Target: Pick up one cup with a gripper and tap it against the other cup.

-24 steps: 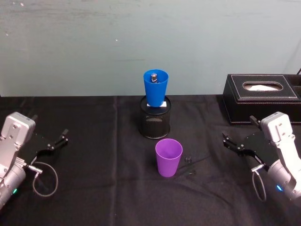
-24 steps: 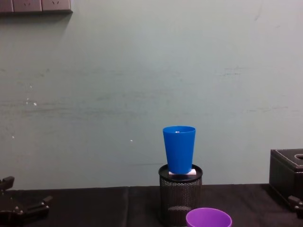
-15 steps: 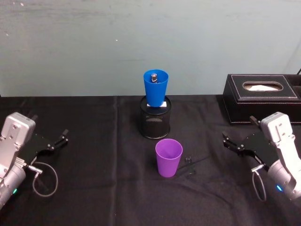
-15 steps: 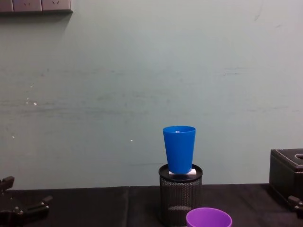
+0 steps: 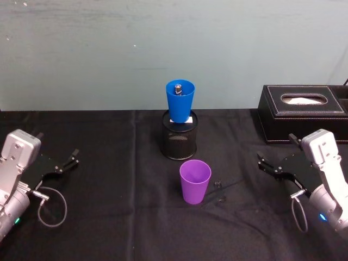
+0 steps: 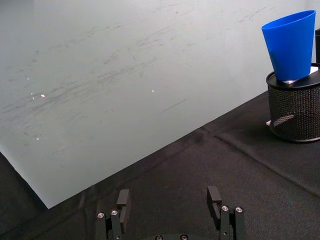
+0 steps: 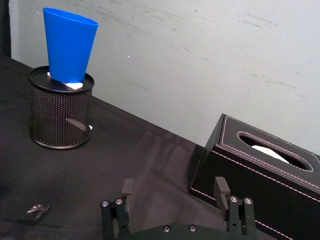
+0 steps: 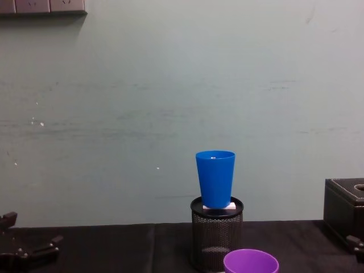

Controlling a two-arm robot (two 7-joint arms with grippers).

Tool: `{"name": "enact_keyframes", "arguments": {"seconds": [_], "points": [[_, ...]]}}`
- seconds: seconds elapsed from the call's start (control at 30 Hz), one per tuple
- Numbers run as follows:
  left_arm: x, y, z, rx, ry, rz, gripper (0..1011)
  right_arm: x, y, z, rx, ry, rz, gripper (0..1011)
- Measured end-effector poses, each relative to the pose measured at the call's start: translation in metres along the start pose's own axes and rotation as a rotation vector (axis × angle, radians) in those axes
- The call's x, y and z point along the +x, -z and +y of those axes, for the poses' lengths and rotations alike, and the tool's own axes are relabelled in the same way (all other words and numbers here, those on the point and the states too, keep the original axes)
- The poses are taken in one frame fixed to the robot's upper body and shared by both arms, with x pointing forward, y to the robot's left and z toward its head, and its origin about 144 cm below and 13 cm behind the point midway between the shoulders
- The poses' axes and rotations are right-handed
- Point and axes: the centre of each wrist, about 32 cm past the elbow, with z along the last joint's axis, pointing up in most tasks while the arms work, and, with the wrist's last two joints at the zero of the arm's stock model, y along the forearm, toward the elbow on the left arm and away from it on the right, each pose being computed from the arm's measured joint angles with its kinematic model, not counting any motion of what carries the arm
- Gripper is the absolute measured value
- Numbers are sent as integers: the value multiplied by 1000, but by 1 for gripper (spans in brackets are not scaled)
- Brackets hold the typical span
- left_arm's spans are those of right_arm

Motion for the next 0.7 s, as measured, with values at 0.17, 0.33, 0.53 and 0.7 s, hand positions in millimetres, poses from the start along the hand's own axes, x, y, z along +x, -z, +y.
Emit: {"name": "enact_keyframes", "arguments": {"seconds": [0.17, 0.33, 0.53, 0.7], "points": [[0, 0, 0, 0, 0, 0, 1000, 0, 0, 0, 0, 0, 0, 1003], [0, 0, 0, 0, 0, 0, 1000, 4, -5, 0, 27, -1, -8, 1003], [0, 0, 0, 0, 0, 0, 1000, 10, -15, -9, 128, -69, 26, 1003], [0, 0, 0, 0, 0, 0, 1000, 4, -11, -22, 171, -184, 121, 1003]]}}
